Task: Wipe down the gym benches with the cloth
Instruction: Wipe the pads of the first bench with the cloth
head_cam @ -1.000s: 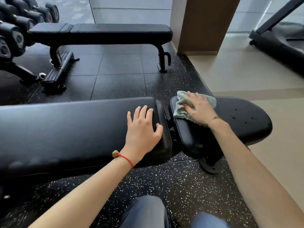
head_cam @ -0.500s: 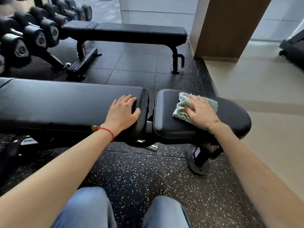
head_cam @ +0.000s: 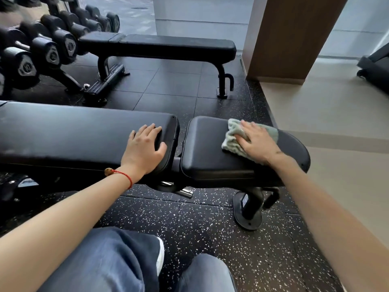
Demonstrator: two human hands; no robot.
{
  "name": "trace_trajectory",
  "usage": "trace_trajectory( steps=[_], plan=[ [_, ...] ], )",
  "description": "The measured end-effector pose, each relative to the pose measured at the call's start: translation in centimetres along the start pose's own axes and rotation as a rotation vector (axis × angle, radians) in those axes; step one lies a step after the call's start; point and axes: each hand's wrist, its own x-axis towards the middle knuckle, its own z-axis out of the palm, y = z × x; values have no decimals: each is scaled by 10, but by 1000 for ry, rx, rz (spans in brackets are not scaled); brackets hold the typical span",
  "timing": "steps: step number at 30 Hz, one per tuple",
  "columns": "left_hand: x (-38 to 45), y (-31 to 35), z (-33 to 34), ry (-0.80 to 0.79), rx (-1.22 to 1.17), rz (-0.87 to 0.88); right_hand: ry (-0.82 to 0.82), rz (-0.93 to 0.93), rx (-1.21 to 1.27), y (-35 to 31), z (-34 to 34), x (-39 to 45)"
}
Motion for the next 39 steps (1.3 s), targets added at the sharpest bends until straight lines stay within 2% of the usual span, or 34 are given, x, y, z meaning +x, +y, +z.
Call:
trace_trajectory(
  steps=[3,8,10,13,14,16,20,23,26,28,31,34,36,39],
  plan=[
    [-1,-1,0,8,-2,1,-22,-25,-31,-35,9,34],
    [-1,-3,0,22,-10,1,-42,-419,105,-46,17,-43],
    [-2,-2,0,19,-10,-7,-23,-368,150,-25,13,-44],
    [-1,-1,0,18,-9,-6,-32,-117,117,-18,6,-3],
    [-1,-1,0,20,-15,-10,-35,-85,71,-26,6,6],
    [-2,0,-1,23,-20,-10,-38,-146,53,-47,12,3],
    [-2,0,-2,14,-19,-10,-47,-412,68,-69,18,-65],
    [-1,3,-2,10,-16,-20,40,-465,-104,-79,29,-83],
    [-2,5,-3,18,-18,-23,62,-542,-260,-109,44,-73],
    [-3,5,-3,24,-4,-16,95,-566,-287,-118,51,-71],
    [-4,5,-7,25,15,-18,163,-517,-229,-91,43,-90],
    [-6,7,-9,40,10,23,194,-375,-158,-36,22,-112],
    [-8,14,-9,32,-16,71,155,-282,-39,-7,7,-114],
    [-9,38,-6,-7,-72,145,98,-129,80,-2,0,-75]
  ],
)
